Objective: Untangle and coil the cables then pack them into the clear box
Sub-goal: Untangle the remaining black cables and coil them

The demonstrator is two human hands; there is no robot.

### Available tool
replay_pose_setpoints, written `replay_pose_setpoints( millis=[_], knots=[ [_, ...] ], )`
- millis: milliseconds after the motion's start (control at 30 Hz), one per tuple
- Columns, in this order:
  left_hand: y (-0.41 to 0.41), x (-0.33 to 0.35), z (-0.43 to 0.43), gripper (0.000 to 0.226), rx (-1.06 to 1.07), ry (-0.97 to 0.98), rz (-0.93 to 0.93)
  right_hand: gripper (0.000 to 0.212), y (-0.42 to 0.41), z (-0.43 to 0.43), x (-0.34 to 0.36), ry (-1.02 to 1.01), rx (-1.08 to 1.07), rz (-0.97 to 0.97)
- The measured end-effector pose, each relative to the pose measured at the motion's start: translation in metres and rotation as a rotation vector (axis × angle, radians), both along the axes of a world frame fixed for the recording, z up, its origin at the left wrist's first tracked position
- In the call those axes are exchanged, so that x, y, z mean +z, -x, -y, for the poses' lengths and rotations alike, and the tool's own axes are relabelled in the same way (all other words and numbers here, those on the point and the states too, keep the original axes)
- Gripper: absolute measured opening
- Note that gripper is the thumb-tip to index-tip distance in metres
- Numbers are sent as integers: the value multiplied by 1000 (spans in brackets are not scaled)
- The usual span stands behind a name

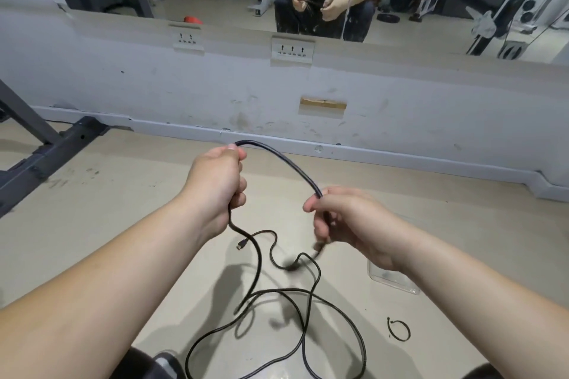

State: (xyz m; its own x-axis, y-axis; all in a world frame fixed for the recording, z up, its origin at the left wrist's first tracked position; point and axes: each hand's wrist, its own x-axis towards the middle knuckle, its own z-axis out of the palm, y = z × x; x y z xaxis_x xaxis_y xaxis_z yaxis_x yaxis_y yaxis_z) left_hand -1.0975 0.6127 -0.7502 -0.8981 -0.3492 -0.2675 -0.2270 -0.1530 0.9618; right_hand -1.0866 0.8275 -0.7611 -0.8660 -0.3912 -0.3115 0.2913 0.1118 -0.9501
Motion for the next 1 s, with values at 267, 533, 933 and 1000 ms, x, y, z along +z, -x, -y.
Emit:
replay_pose_setpoints(
  millis=[267, 533, 933, 1000],
  knots=[
    [13, -28, 29, 32, 8, 514, 31, 42, 0, -7, -4, 20, -65, 227],
    [7, -50, 9, 36, -344, 1078, 118, 27, 9, -9, 7, 304, -356, 173],
    [-58, -32, -62, 41, -1294, 1198, 71, 28, 9, -4, 6, 360, -196, 105],
    [-71, -27, -72, 42, -1343, 1134, -8, 27, 13, -5, 0, 318, -244, 125]
  ],
)
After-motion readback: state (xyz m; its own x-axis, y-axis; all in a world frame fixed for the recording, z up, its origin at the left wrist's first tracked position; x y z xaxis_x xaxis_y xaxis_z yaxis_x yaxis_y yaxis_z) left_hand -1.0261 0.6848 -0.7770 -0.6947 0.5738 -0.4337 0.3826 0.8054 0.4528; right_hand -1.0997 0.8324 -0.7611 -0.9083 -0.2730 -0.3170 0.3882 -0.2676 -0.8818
